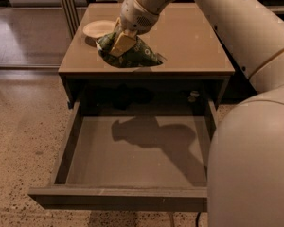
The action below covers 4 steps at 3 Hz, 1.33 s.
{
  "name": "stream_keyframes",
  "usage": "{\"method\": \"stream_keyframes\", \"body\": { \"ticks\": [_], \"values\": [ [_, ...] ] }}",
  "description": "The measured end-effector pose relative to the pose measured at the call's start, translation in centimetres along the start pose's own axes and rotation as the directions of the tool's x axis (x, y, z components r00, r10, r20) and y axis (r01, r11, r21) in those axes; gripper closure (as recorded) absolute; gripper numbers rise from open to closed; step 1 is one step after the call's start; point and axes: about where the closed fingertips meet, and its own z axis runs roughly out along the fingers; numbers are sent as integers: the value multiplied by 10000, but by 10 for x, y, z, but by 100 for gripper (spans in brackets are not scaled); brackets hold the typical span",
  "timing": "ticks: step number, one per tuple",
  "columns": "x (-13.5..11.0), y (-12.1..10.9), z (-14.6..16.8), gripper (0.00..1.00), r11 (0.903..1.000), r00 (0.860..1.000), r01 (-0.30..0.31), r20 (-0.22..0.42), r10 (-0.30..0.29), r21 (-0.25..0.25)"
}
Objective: Pick green jalapeno chip bag from top drawer and place on counter
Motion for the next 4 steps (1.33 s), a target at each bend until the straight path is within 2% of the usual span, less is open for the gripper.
{"method": "stream_keyframes", "body": {
  "ticks": [1,2,3,4],
  "values": [
    [3,-35,3,100,9991,9989,181,-442,-164,375],
    [23,-65,5,100,9961,9981,-162,-583,212,863],
    [56,-89,8,100,9863,9953,-926,-158,957,1363],
    [56,-89,9,100,9863,9952,-938,-150,968,1359]
  ]
}}
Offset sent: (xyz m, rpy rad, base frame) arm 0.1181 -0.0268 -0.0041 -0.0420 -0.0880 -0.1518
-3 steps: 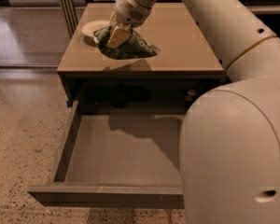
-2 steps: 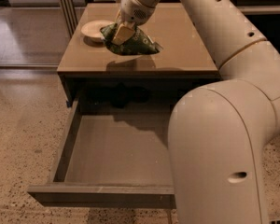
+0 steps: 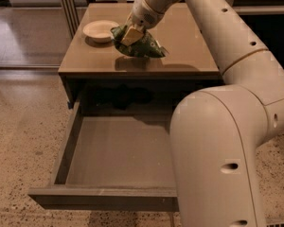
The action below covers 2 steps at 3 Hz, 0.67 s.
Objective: Pick green jalapeno chip bag from top drawer and place on counter
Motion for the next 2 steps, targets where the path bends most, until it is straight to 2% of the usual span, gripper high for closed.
{"method": "stream_keyframes", "body": {
  "ticks": [1,2],
  "values": [
    [10,-12,-1,100,9981,9975,-476,539,454,391],
    [22,-22,23,100,9962,9949,-755,707,724,423]
  ]
}}
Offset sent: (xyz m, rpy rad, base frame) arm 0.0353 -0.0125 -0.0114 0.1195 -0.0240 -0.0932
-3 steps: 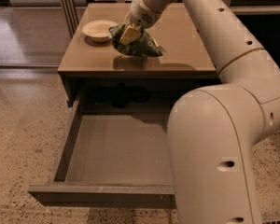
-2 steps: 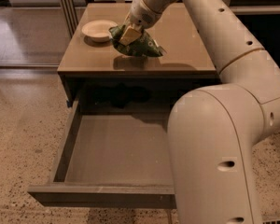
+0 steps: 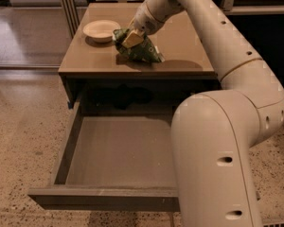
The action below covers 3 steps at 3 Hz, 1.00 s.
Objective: Pick green jalapeno chip bag from top drawer and place on counter
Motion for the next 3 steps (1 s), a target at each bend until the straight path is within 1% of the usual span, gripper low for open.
{"method": "stream_keyframes", "body": {
  "ticks": [1,2,3],
  "values": [
    [0,0,0,100,10000,10000,-3,-1,3,-4],
    [16,6,15,100,9988,9990,-444,-103,442,-190],
    [17,6,16,100,9984,9986,-527,-121,524,-225]
  ]
}}
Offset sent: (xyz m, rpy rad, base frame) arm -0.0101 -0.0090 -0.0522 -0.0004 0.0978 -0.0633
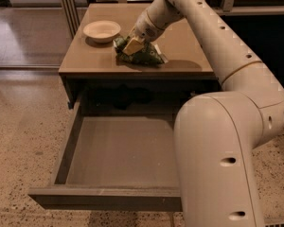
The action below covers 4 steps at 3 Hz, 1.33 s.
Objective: Pick green jalapeno chip bag from top drawer and place on counter
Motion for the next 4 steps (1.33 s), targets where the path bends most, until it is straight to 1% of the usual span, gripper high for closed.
{"method": "stream_keyframes", "body": {
  "ticks": [1,4],
  "values": [
    [0,0,0,81,10000,10000,0,0,0,0],
    [0,0,0,11,10000,10000,0,0,0,-2]
  ]
}}
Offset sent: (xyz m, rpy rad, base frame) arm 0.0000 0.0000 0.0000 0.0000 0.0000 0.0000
